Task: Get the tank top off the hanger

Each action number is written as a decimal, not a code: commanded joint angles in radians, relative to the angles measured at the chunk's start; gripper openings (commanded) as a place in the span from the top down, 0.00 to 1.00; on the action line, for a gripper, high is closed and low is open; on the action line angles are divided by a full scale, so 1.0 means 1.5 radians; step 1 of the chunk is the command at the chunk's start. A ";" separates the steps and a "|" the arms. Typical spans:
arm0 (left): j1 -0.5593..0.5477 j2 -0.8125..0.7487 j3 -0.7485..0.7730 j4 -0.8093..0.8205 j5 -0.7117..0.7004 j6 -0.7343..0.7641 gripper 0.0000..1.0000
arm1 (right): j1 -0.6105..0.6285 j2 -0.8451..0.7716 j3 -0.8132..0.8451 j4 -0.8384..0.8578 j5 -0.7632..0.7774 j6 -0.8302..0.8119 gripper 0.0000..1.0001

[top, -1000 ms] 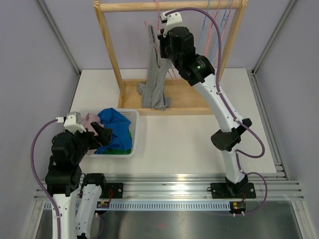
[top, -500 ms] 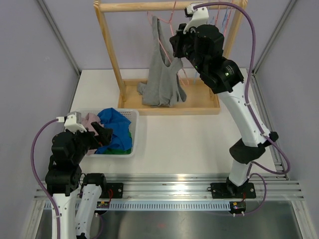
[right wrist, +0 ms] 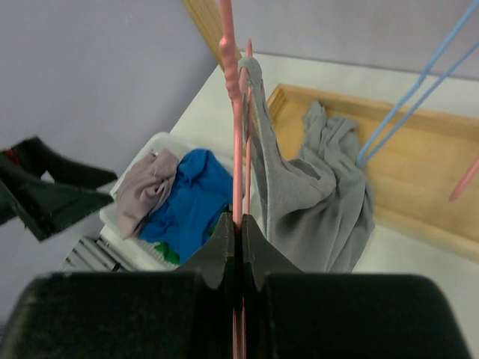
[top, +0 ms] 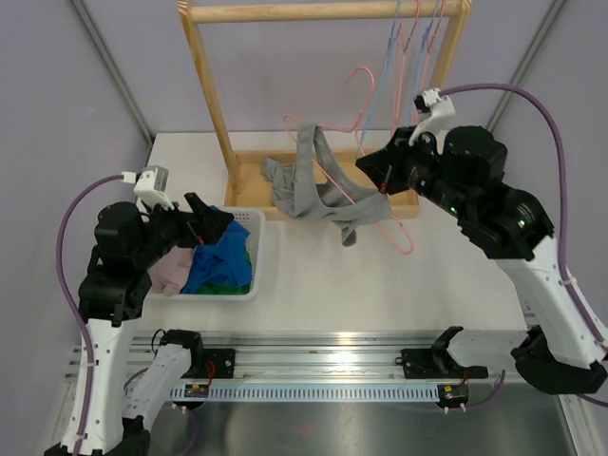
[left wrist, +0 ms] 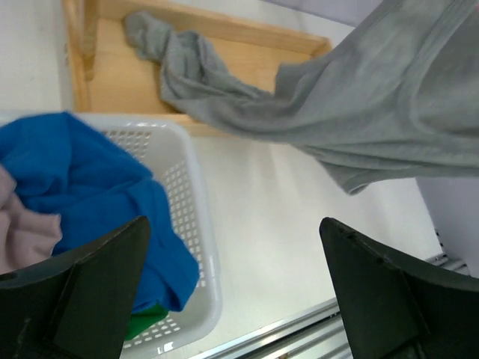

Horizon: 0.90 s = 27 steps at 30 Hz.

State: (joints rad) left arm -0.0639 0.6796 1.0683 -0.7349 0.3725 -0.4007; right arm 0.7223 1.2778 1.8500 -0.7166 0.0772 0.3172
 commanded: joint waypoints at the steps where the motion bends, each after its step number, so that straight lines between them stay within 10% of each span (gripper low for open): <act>1: -0.062 0.040 0.070 0.060 0.019 -0.016 0.01 | 0.007 -0.110 -0.064 -0.036 -0.048 0.072 1.00; 14: -0.643 0.173 0.069 0.195 -0.464 -0.028 0.01 | 0.006 -0.485 -0.436 -0.068 -0.115 0.109 1.00; 27: -0.823 0.342 0.109 0.331 -0.573 0.039 0.18 | 0.006 -0.587 -0.460 -0.102 -0.165 0.137 1.00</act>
State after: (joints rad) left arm -1.2938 1.1667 1.1633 -0.3317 -0.4068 -0.3664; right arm 0.7246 0.3965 1.1366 -0.8730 -0.1226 0.4946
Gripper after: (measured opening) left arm 0.849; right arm 0.031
